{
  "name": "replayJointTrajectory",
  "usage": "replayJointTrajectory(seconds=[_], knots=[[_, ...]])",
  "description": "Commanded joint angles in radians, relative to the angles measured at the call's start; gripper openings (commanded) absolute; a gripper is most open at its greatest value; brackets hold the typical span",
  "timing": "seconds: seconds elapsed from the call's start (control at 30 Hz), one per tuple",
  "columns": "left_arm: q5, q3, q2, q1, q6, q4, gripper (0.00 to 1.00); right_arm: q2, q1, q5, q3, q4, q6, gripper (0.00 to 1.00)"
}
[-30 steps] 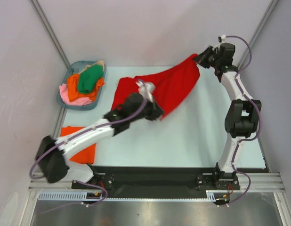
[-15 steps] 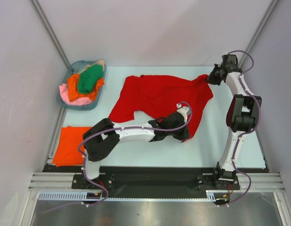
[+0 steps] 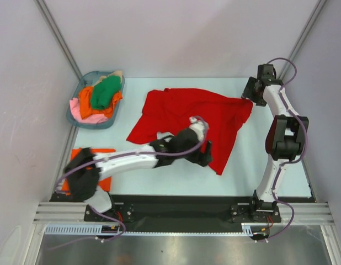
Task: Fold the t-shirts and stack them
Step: Flatten the tshirt out
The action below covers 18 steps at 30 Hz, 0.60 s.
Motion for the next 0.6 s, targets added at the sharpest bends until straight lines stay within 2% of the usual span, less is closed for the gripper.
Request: replayJointTrajectory(seconds=[0.0, 0.1, 0.13, 0.2, 0.23, 0.33, 0.37, 0.43, 0.57], knots=[[-0.097, -0.126, -0.28, 0.1, 0.05, -0.067, 0.84, -0.224, 0.065, 0.056, -0.098, -0.014, -0.013, 0.72], [-0.057, -0.257, -0.46, 0.264, 0.021, -0.072, 0.82, -0.362, 0.134, -0.017, -0.3, 0.064, 0.038, 0.73], [-0.04, -0.285, -0.491, 0.353, 0.016, -0.071, 0.82, -0.396, 0.15, -0.042, -0.422, 0.122, 0.053, 0.72], [-0.038, -0.323, -0.548, 0.435, 0.013, -0.092, 0.79, -0.445, 0.199, -0.065, -0.533, 0.175, 0.092, 0.66], [-0.053, -0.326, -0.554, 0.505, 0.012, -0.103, 0.77, -0.48, 0.219, -0.038, -0.619, 0.199, 0.098, 0.65], [-0.115, -0.305, -0.527, 0.591, -0.002, -0.173, 0.74, -0.543, 0.254, -0.074, -0.765, 0.303, 0.135, 0.6], [-0.186, -0.293, -0.513, 0.607, -0.013, -0.21, 0.73, -0.557, 0.25, -0.101, -0.863, 0.336, 0.153, 0.58], [-0.248, -0.296, -0.474, 0.668, -0.057, -0.218, 0.69, -0.576, 0.245, -0.117, -0.928, 0.39, 0.182, 0.56], [-0.186, -0.367, -0.41, 0.788, -0.146, -0.085, 0.62, -0.629, 0.236, -0.094, -1.008, 0.42, 0.191, 0.5]])
